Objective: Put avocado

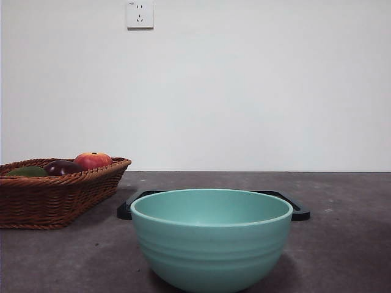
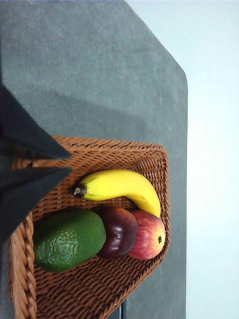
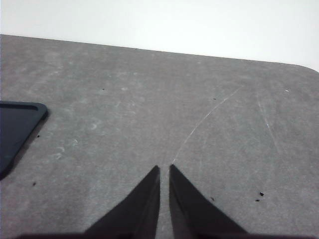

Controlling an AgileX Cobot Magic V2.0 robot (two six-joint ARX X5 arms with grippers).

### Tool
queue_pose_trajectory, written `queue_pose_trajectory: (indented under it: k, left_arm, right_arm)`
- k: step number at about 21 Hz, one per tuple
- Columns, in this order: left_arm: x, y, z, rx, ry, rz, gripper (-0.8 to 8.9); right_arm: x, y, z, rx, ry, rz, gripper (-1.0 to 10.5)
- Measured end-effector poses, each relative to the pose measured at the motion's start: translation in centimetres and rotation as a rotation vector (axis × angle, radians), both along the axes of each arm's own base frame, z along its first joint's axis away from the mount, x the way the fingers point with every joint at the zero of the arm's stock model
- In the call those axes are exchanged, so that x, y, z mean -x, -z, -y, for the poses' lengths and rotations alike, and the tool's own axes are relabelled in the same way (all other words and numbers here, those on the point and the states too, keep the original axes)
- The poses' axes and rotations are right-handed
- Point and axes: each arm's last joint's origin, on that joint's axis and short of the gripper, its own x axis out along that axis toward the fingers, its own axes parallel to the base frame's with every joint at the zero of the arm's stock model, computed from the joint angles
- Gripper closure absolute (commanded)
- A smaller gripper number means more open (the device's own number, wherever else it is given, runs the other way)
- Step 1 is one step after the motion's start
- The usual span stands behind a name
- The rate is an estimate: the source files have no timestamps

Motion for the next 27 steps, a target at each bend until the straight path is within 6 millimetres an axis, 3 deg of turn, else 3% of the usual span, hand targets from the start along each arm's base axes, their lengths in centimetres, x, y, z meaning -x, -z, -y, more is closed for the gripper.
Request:
queue_pose_trajectory:
  k: [18, 27]
  left_arm:
    - [0.0, -0.01, 0.0, 0.008, -0.001, 0.002, 7.89]
    - [-0.08, -0.69, 0.0, 0.047, -0.004, 0.072, 7.98]
  right_arm:
    - [0.0, -0.01, 0.0, -0.005, -0.001, 0.001, 9.2]
    - [0.0, 0.0, -0.04, -0.147, 0.009, 0.008, 9.3]
